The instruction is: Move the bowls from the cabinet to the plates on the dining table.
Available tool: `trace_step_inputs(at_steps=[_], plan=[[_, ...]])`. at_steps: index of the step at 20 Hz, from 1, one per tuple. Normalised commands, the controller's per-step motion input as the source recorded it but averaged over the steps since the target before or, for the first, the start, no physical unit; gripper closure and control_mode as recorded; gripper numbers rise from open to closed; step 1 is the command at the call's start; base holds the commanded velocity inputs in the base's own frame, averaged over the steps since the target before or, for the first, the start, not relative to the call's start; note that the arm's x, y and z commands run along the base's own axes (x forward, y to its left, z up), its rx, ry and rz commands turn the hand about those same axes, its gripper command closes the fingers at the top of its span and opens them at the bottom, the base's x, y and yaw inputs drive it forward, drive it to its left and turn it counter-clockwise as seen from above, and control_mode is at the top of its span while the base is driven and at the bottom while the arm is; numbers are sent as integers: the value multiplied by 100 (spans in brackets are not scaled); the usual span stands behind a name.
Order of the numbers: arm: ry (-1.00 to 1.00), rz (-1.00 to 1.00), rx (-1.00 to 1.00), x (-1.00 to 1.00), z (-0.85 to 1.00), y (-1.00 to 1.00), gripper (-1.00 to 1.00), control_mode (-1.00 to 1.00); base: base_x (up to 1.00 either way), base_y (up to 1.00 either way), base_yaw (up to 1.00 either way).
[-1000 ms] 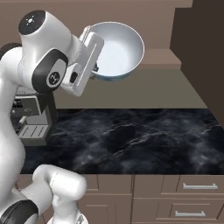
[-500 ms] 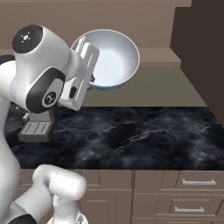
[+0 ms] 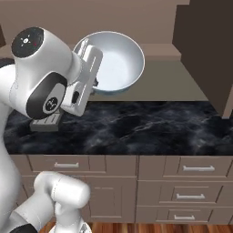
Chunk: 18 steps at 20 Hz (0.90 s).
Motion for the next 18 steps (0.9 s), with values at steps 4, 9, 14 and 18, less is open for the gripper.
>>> trace_step_inputs(at_steps=[4,9,14,18], plan=[[0,0,0,0,0,0,100,100,-62,17,0],[0,0,0,0,0,0,100,100,-61,16,0],[0,0,0,0,0,0,100,100,-58,15,0],[0,0,0,0,0,0,100,100,-55,15,0]])
